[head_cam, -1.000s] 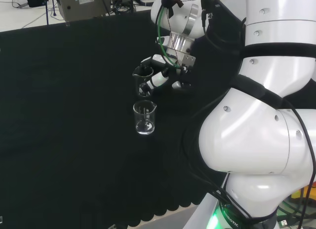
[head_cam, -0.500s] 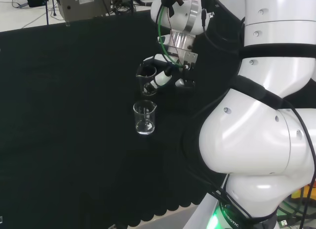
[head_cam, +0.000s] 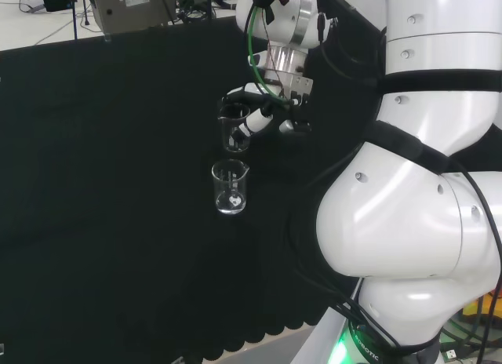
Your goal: Place the beaker back on the table.
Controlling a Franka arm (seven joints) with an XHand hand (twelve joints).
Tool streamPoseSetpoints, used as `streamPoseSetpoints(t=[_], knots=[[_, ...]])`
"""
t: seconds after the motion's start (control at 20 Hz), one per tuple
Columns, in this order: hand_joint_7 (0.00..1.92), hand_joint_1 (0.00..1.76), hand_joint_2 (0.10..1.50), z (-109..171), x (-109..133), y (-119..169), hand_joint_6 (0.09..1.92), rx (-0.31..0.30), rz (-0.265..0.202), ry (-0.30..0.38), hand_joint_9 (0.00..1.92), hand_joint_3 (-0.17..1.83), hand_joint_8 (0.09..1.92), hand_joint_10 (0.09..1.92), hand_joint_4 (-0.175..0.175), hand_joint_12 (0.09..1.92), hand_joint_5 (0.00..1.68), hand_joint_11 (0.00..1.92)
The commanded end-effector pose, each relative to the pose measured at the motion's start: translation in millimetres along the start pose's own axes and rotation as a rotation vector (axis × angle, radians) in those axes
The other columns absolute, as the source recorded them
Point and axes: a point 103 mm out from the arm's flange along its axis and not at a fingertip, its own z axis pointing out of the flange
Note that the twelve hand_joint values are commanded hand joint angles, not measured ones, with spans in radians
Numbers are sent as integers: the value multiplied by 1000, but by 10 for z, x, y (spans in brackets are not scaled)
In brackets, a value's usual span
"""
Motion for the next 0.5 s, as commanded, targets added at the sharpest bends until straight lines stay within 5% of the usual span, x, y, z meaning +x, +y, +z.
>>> streamPoseSetpoints(t=[0.05, 0.5], knots=[[399, 928, 867, -142, 35, -90, 135, -2, 4, -5, 259, -175, 87, 718, -48, 1385, 308, 185], [270, 866, 851, -482, 242, -355, 87, -68, 32, -54, 130, -175, 87, 770, -50, 1435, 266, 83]])
